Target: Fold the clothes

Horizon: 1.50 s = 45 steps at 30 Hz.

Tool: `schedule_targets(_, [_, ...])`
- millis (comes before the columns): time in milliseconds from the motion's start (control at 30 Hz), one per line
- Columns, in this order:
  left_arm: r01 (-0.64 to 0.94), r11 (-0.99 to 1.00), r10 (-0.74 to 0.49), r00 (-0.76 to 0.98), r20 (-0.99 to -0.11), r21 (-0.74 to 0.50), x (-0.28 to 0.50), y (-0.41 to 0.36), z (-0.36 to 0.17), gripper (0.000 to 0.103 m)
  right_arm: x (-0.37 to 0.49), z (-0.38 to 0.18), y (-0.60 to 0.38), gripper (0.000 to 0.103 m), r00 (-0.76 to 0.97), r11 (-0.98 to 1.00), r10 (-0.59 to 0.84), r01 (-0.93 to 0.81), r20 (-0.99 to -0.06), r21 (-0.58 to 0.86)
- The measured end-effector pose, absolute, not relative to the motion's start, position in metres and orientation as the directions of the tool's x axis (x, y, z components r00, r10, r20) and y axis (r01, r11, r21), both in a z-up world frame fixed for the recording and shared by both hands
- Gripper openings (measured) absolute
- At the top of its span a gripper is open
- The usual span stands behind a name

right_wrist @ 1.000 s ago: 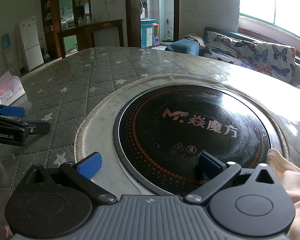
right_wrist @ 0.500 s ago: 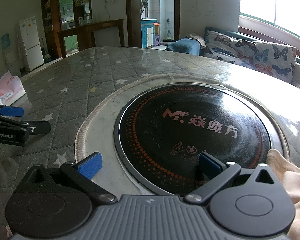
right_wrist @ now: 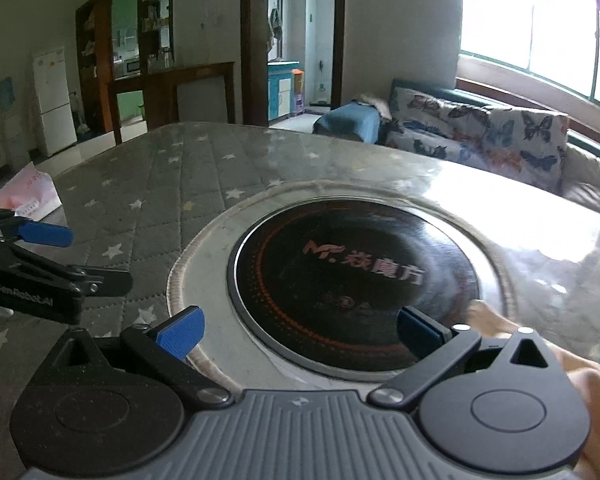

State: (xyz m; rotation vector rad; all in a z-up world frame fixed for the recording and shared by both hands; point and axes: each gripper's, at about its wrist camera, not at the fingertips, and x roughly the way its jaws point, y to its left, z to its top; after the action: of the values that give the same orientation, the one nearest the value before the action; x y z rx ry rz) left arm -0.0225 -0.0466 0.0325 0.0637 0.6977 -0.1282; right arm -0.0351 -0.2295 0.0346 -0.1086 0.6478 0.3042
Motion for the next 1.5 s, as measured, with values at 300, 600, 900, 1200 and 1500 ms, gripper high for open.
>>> schedule_targets(300, [0.281, 0.96, -0.207, 0.728, -0.654, 0.01, -0.034, -0.088, 0.041, 0.103, -0.08, 0.052, -0.262, 0.103, 0.78, 0.968, 0.193, -0.249, -0.595, -0.013])
schedule_targets(600, [0.394, 0.919, -0.29, 0.705, -0.648, 0.017, -0.047, -0.123, 0.048, 0.103, -0.11, 0.055, -0.291, 0.103, 0.785, 0.983, 0.141, -0.185, -0.603, -0.011])
schedule_targets(900, [0.487, 0.873, -0.355, 0.66, -0.662, 0.017, -0.061, -0.152, 0.053, 0.103, -0.133, 0.053, -0.31, 0.101, 0.789, 0.992, 0.093, -0.127, -0.607, -0.014])
schedule_targets(1200, [0.555, 0.831, -0.399, 0.624, -0.672, 0.022, -0.073, -0.172, 0.055, 0.103, -0.145, 0.049, -0.331, 0.095, 0.779, 0.996, 0.072, -0.086, -0.623, 0.007])
schedule_targets(1500, [0.592, 0.806, -0.411, 0.597, -0.689, 0.032, -0.076, -0.188, 0.053, 0.103, -0.153, 0.042, -0.343, 0.091, 0.767, 0.998, 0.053, -0.058, -0.639, 0.013])
